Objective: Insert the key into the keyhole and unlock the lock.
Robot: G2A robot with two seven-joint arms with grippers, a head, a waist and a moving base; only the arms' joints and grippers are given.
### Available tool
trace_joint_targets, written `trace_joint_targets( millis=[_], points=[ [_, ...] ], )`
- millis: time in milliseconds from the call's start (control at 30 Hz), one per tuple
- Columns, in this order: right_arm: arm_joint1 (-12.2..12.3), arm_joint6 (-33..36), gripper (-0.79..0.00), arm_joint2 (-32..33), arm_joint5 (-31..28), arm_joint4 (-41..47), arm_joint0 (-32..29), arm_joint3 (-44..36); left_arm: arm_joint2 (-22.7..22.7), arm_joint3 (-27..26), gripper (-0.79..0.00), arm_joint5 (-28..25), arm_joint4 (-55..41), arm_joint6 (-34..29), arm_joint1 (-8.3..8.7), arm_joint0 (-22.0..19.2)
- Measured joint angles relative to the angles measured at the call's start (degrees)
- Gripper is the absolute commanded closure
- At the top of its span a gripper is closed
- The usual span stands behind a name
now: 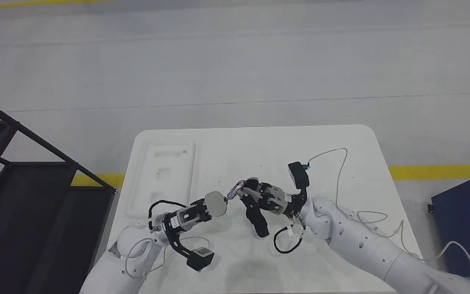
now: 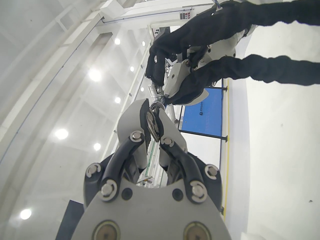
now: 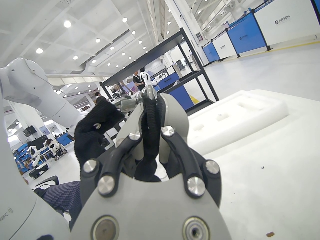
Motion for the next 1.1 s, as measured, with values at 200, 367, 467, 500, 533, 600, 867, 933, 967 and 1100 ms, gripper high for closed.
trace_joint_targets(
  millis=[200,367,467,500,533,600,867,933,967,1100],
  points=[
    [0.0,0.0,0.000,0.0,0.0,0.0,0.0,0.0,-0.2,1.9,0.000,6.3,8.2,-1.8,-0.20,-1.6],
    [0.0,0.0,0.000,0.0,0.0,0.0,0.0,0.0,1.0,2.3,-0.727,5.5,7.1,-2.9,-0.45,-1.7],
    [0.0,0.0,0.000,0.0,0.0,0.0,0.0,0.0,1.5,2.0,-0.785,3.5,2.7,-1.5,-0.49,-1.8],
    [0.0,0.0,0.000,0.0,0.0,0.0,0.0,0.0,1.5,1.9,-0.785,3.1,1.5,-0.9,-0.48,-1.8],
    [0.0,0.0,0.000,0.0,0.0,0.0,0.0,0.0,1.3,1.8,-0.785,2.7,0.2,-0.4,-0.44,-1.8],
    [0.0,0.0,0.000,0.0,0.0,0.0,0.0,0.0,1.0,1.7,-0.785,2.0,-1.1,0.1,-0.38,-1.7],
    [0.0,0.5,0.000,0.3,0.8,0.2,-0.5,-0.5,-0.2,1.3,-0.785,-1.1,-3.7,0.7,-0.19,-1.0],
    [0.0,1.6,0.000,1.3,1.6,1.0,-1.4,-1.5,-0.3,1.2,-0.785,-1.7,-4.2,0.8,-0.17,-0.8],
    [0.0,1.9,0.000,1.8,1.3,1.5,-1.8,-1.8,-0.4,1.2,-0.785,-2.1,-4.6,0.8,-0.17,-0.8],
    [0.0,2.7,0.000,3.4,-0.1,5.2,-3.3,-2.8,-0.9,1.5,-0.785,-4.5,-8.1,0.9,-0.18,-0.7]
  ],
)
